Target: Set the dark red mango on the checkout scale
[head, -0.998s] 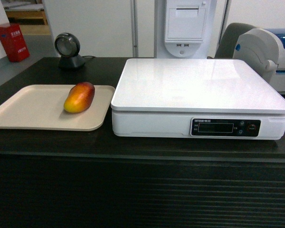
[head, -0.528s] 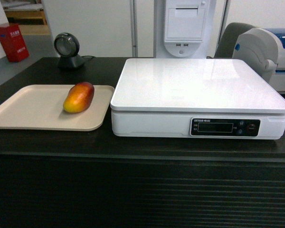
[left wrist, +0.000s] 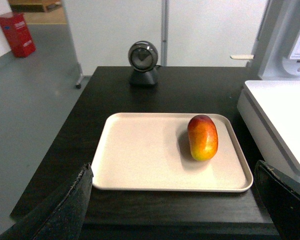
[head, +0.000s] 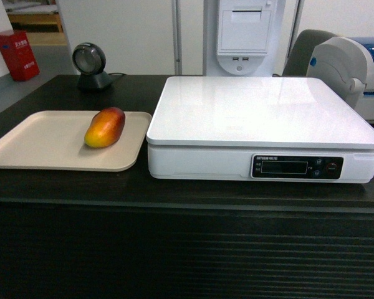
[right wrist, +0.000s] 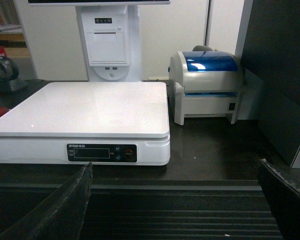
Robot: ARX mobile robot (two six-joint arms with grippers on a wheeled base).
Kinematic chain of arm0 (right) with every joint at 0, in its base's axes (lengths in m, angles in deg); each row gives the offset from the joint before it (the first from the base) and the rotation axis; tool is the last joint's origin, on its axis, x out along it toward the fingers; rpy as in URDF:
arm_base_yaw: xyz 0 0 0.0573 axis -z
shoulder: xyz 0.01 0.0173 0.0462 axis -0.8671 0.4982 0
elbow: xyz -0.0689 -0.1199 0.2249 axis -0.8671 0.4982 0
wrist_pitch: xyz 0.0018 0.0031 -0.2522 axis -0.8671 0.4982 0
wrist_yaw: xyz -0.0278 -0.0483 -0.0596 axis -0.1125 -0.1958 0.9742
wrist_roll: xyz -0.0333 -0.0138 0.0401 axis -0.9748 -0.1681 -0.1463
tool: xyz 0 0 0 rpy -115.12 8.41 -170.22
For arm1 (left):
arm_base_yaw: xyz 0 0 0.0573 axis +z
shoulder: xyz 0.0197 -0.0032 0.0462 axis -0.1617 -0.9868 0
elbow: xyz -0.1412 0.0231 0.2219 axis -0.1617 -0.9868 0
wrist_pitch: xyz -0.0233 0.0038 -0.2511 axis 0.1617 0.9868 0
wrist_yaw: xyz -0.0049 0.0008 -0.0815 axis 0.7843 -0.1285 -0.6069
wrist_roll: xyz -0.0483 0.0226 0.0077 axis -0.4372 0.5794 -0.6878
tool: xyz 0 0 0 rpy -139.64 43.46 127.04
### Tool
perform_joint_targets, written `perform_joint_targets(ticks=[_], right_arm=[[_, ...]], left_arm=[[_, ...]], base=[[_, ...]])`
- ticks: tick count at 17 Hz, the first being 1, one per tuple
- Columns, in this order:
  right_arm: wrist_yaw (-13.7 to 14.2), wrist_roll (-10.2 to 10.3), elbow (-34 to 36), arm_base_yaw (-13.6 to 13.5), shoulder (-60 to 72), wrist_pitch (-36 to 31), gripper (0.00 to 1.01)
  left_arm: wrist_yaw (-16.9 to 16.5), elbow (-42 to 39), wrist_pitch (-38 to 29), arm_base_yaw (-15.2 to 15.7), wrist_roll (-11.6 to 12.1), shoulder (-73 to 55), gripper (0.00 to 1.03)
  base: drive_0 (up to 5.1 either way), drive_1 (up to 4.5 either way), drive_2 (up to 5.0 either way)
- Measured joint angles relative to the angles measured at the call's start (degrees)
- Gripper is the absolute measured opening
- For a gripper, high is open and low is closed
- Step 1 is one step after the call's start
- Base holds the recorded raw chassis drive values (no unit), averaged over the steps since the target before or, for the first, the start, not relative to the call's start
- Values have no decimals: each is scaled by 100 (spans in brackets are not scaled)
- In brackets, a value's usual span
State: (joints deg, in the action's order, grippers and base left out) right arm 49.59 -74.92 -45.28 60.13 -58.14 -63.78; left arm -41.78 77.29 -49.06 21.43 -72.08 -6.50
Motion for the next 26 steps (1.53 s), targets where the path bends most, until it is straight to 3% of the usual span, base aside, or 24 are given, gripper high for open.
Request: perform_joint_targets(ticks=[2,6,8,10,13,15,17,19,26], right_arm=[[0,0,0,0,0,-2,98],[0,0,0,0,0,-2,98],[0,0,0,0,0,-2,98],[0,0,0,0,0,-2,98],[0,0,0,0,0,-2,98],[0,0,0,0,0,-2,98],[0,0,0,0,0,-2,98],[0,0,0,0,0,0,98],[0,0,0,0,0,-2,98]], left_arm=[[-330,868,-101,-164,44,-1368,98],[-507,1709,94,-332,44,-2444,98],[-555,2413,367,-468,109,-3211,98],[-590,3755,1014,-706,339,-4393,98],[-577,4391,1362,-776,402,-4896,98],[-479,5418,1974,-839,560,-5744,98],[-549,6240,2540,-870,490,-6384,98],[-404,6830,2951,-920,483,-6745,98],[-435,7781,3565,-1071,337,-7361,98]], base=[[0,0,0],[0,0,0],[0,0,0],[0,0,0],[0,0,0],[0,0,0],[0,0,0],[0,0,0],[0,0,0]])
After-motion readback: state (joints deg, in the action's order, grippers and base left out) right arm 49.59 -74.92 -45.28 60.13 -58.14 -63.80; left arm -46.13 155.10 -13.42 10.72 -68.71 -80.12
